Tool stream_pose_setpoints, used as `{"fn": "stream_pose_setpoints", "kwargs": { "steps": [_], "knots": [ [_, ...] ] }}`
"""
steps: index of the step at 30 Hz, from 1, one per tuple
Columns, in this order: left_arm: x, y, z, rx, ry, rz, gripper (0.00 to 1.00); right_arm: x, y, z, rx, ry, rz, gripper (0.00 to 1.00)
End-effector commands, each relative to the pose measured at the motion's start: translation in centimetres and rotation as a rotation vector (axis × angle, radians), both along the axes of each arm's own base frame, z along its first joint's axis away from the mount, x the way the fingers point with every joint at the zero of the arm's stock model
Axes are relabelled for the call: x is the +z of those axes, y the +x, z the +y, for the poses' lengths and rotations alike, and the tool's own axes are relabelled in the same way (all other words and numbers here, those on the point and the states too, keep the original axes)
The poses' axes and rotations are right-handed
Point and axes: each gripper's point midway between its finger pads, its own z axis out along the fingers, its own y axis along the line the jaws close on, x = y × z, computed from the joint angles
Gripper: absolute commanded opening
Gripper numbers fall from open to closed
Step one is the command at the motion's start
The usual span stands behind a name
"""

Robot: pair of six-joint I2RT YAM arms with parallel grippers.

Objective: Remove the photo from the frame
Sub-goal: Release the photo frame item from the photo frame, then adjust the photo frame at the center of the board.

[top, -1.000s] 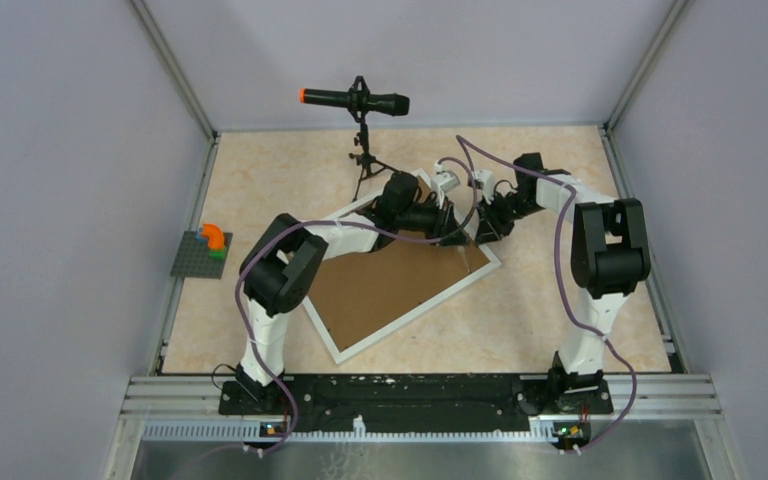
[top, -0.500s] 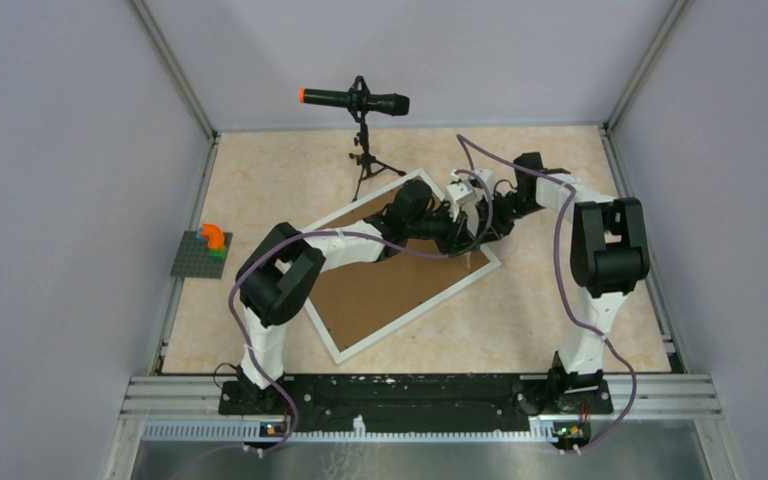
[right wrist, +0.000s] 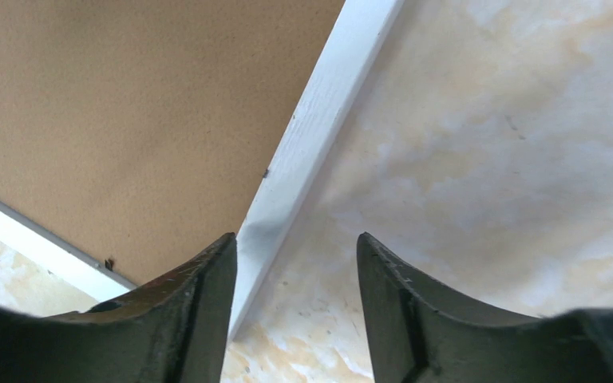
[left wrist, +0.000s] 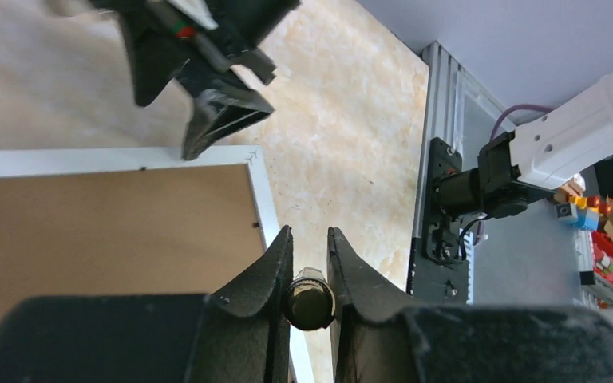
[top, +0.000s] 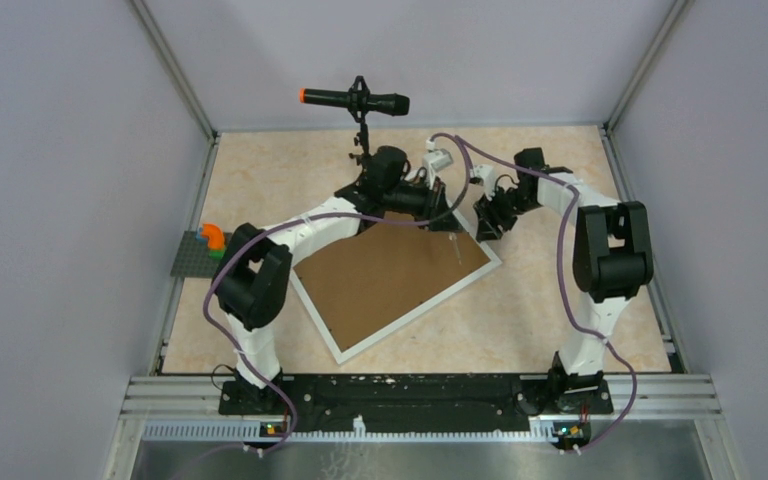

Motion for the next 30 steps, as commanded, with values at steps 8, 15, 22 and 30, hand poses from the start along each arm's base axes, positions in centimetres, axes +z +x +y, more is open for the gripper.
{"fn": "stream_pose_setpoints", "kwargs": {
  "steps": [8, 15, 22, 30],
  "knots": [
    [3.8, -1.4, 10.3, 0.065, -0.019, 0.059, 0.0, 8.6, -3.8, 0.5, 0.296, -0.009, -0.288, 0.71],
    [2.3, -1.2, 14.8, 0.136, -0.007, 0.103, 0.0, 5.9, -12.1, 3.8, 0.734, -0.049, -0.382, 0.7],
    [2.5, -0.9, 16.4, 0.162, -0.026, 0.12, 0.0, 2.9, -12.7, 5.0, 0.878, -0.143, -0.375, 0.65],
    [2.5, -0.9, 17.1, 0.173, -0.038, 0.125, 0.0, 0.8, -11.4, 4.2, 0.918, -0.247, -0.387, 0.55]
  ]
}}
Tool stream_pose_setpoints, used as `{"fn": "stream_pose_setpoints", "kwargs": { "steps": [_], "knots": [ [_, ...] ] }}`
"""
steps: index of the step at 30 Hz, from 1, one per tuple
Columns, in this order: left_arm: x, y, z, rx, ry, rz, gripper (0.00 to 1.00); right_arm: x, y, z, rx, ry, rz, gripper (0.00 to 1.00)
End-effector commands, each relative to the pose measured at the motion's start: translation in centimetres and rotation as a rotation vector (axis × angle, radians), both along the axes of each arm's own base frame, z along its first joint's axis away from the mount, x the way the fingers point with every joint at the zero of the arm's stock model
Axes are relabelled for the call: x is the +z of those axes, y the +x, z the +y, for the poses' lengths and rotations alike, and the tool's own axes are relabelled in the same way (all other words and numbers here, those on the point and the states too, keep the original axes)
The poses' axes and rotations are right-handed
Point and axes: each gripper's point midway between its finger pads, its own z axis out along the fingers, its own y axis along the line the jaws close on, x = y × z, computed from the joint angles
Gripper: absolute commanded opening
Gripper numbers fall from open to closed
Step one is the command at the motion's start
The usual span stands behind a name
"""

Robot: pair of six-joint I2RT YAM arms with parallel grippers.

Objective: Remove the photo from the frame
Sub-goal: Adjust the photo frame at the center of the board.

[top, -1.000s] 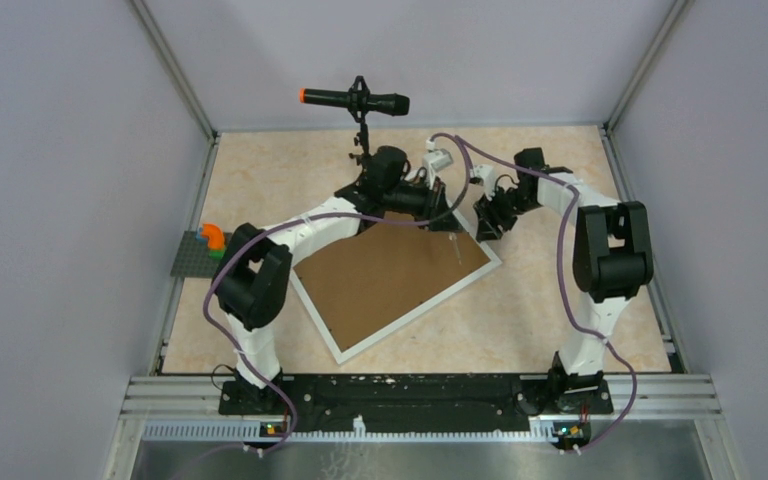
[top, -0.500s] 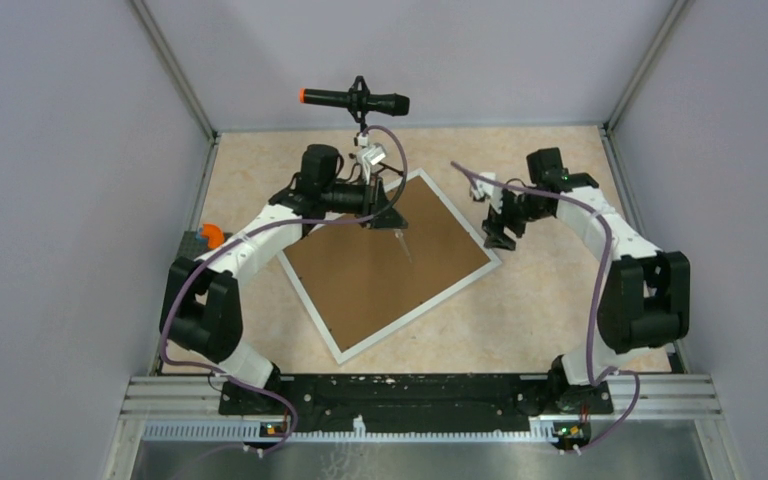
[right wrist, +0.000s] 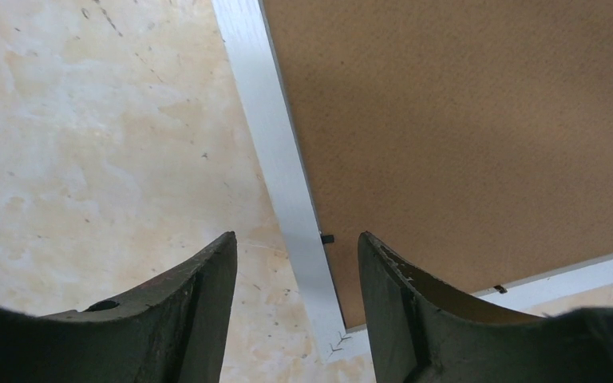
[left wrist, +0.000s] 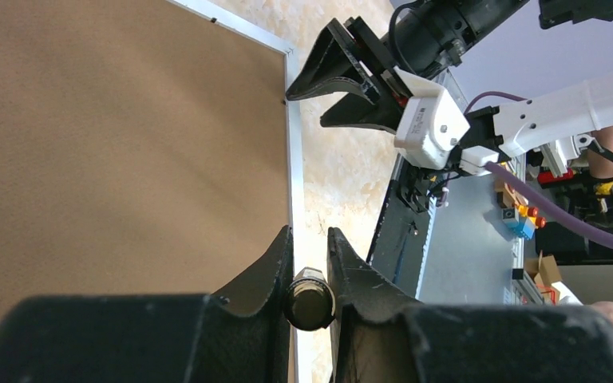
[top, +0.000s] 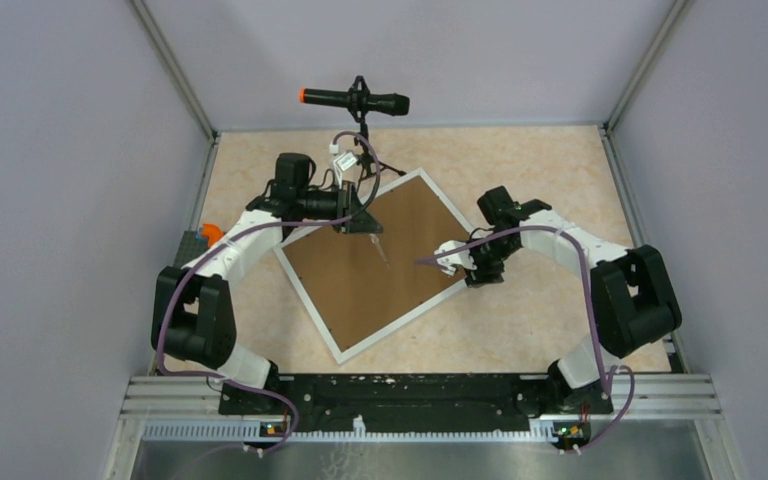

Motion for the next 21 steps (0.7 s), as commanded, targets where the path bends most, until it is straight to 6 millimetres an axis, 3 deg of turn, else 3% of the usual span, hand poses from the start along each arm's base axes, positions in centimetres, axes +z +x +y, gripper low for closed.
{"fn": "stream_pose_setpoints", "kwargs": {
  "steps": [1, 14, 21],
  "knots": [
    [1.5, -0.5, 0.3, -0.02, -0.037, -0.057, 0.0, -0.9, 1.1, 0.0, 0.051, -0.031, -0.068, 0.55],
    [1.2, -0.3, 0.7, -0.009, -0.048, -0.038, 0.0, -3.4, 1.5, -0.3, 0.054, -0.077, -0.085, 0.47],
    [0.9, -0.1, 0.8, -0.004, -0.051, -0.026, 0.0, -4.0, 0.9, -0.8, 0.067, -0.103, -0.093, 0.29]
  ]
}}
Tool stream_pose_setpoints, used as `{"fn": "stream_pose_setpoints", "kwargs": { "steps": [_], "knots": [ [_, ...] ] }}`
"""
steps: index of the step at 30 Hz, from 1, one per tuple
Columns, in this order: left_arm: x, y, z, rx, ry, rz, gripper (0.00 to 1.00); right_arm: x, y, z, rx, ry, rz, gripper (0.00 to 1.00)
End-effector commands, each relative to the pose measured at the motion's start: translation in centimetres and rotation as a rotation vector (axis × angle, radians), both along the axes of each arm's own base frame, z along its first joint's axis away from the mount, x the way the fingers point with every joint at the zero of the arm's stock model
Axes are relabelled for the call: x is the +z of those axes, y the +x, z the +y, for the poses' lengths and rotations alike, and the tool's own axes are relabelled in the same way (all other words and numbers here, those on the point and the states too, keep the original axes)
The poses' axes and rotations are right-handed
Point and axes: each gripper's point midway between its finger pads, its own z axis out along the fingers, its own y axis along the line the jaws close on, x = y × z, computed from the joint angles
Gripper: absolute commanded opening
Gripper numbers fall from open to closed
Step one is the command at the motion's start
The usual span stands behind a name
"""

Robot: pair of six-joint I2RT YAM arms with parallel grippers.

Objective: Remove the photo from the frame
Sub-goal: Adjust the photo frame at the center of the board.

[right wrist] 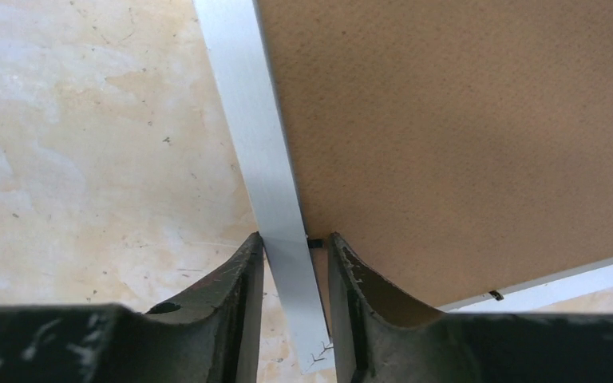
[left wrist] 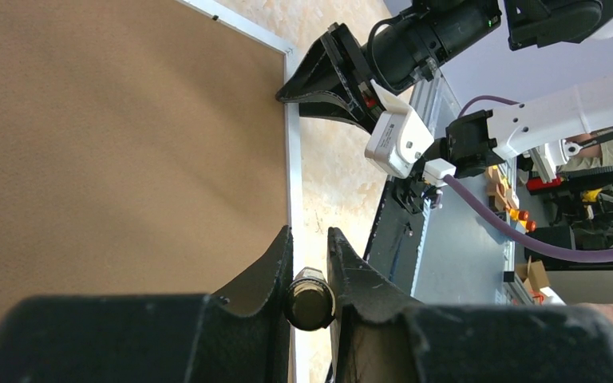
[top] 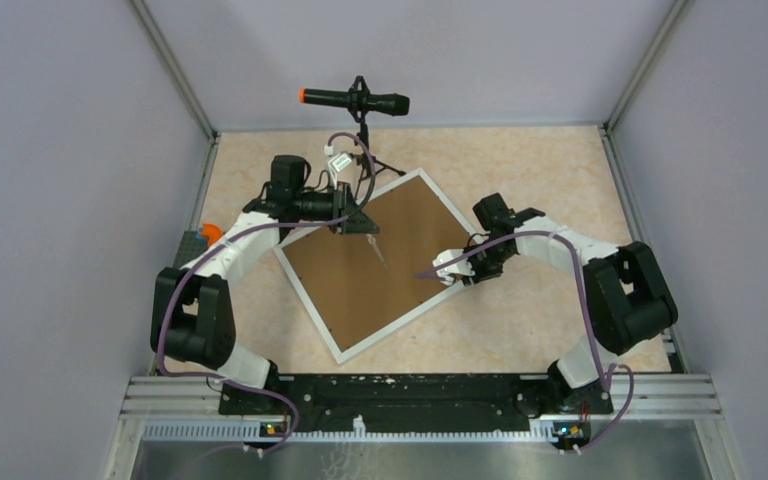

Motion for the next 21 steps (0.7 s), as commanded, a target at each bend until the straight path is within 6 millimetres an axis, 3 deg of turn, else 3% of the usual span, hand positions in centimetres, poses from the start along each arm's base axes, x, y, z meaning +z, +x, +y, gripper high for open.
{"fn": "stream_pose_setpoints", "kwargs": {
  "steps": [1, 13, 21],
  "knots": [
    [1.0, -0.1, 0.1, -0.015, -0.033, -0.038, 0.0, -1.5, -0.9, -0.2, 0.029, -0.03, 0.004, 0.26],
    [0.3, 0.1, 0.3, 0.003, -0.029, -0.002, 0.0, -1.4, -1.5, -0.5, 0.008, -0.05, -0.026, 0.0],
    [0.0, 0.5, 0.3, 0.012, -0.028, 0.01, 0.0, 0.8, -0.2, 0.1, -0.062, -0.008, -0.074, 0.0]
  ]
}}
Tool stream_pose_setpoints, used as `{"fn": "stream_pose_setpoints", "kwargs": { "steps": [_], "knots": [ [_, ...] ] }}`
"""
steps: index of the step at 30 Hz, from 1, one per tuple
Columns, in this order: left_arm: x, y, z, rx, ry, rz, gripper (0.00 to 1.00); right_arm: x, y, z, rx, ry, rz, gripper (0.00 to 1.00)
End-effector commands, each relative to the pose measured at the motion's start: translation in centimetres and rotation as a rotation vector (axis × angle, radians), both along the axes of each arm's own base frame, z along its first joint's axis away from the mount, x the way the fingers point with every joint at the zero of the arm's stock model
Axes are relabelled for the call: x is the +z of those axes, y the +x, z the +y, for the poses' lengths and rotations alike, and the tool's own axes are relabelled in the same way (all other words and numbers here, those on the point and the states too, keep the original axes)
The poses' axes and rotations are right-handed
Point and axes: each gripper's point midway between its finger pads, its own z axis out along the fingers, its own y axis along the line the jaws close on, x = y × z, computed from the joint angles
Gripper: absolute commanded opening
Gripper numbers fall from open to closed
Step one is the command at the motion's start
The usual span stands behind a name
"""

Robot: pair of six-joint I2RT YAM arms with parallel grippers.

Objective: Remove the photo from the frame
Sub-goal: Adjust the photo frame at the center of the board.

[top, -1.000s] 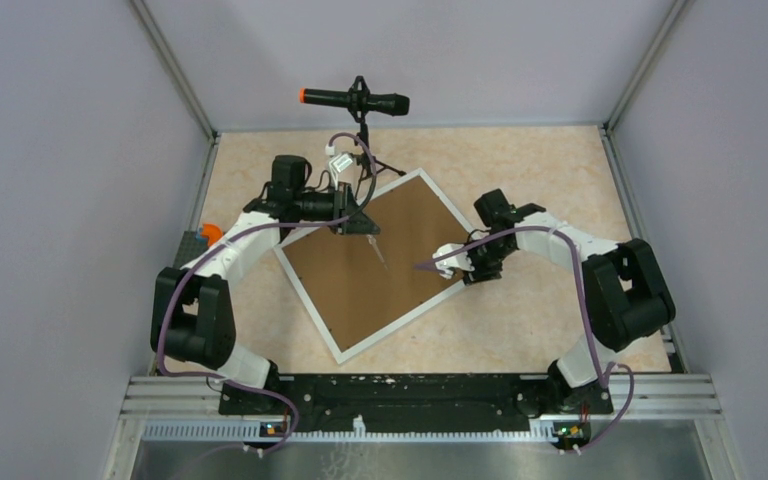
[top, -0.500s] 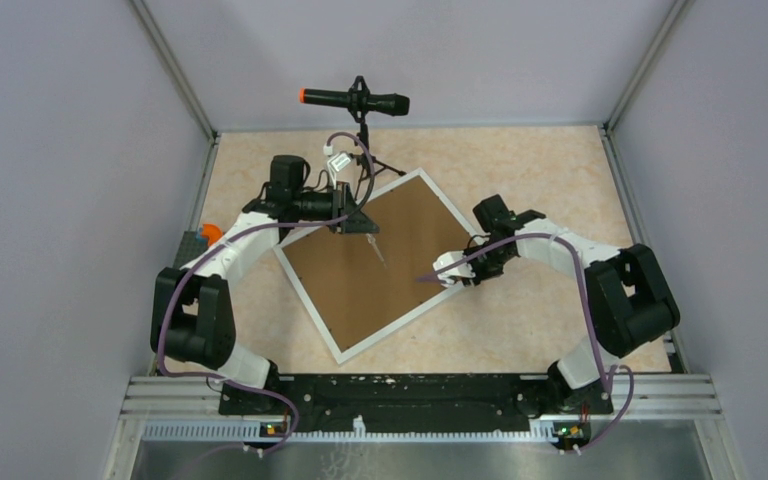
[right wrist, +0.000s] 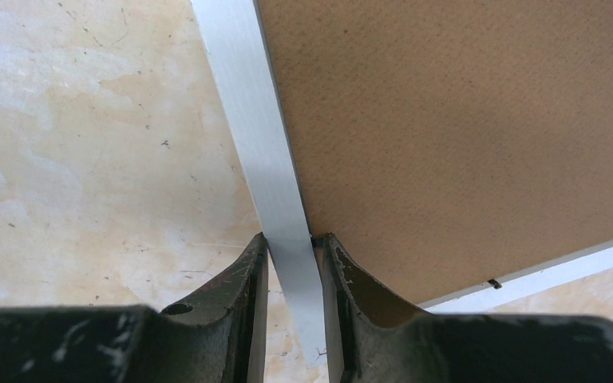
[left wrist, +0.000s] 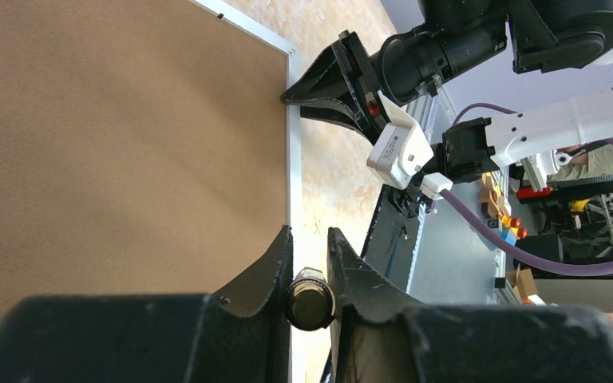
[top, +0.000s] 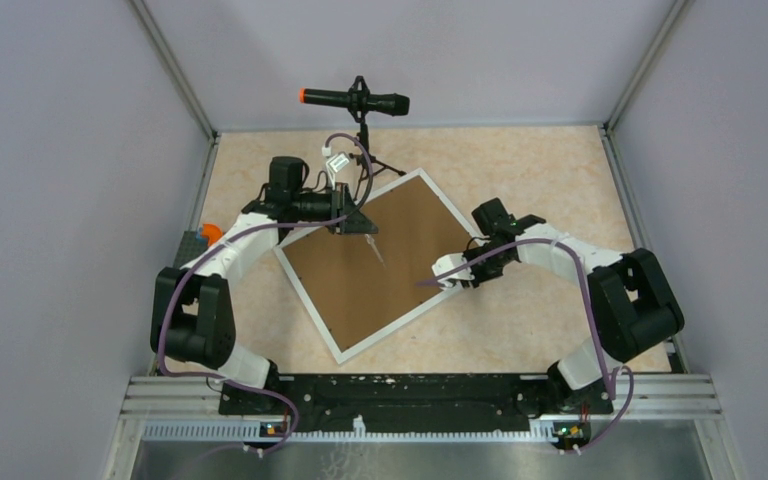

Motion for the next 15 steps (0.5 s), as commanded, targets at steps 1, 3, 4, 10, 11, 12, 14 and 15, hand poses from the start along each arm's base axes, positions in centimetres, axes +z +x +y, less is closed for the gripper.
{"fn": "stream_pose_setpoints", "kwargs": {
  "steps": [1, 3, 4, 10, 11, 12, 14, 15],
  "knots": [
    [0.3, 0.4, -0.1, -0.007, -0.02, -0.02, 0.0, 0.9, 0.2, 0.3, -0.06, 0.022, -0.025, 0.0],
    [0.1, 0.5, -0.1, -0.003, -0.018, -0.014, 0.0, 1.5, 0.6, 0.4, -0.083, 0.04, -0.05, 0.0],
    [0.1, 0.5, -0.1, -0.002, -0.018, -0.012, 0.0, 1.7, 0.6, 0.4, -0.089, 0.044, -0.058, 0.0],
    [-0.4, 0.7, -0.1, 0.004, -0.016, 0.009, 0.0, 1.3, 0.7, 0.1, -0.107, 0.053, -0.102, 0.0],
    [-0.5, 0.7, -0.1, 0.006, -0.016, 0.012, 0.0, 1.0, 0.7, 0.0, -0.103, 0.048, -0.105, 0.0],
    [-0.6, 0.7, -0.1, 0.007, -0.016, 0.013, 0.0, 1.0, 0.9, 0.0, -0.101, 0.049, -0.115, 0.0],
    [-0.6, 0.8, -0.1, 0.01, -0.013, 0.012, 0.0, 1.2, 1.4, 0.0, -0.113, 0.055, -0.139, 0.0],
    [-0.6, 0.8, 0.0, 0.012, -0.011, 0.011, 0.0, 1.3, 1.7, 0.0, -0.12, 0.056, -0.152, 0.0]
  ]
}}
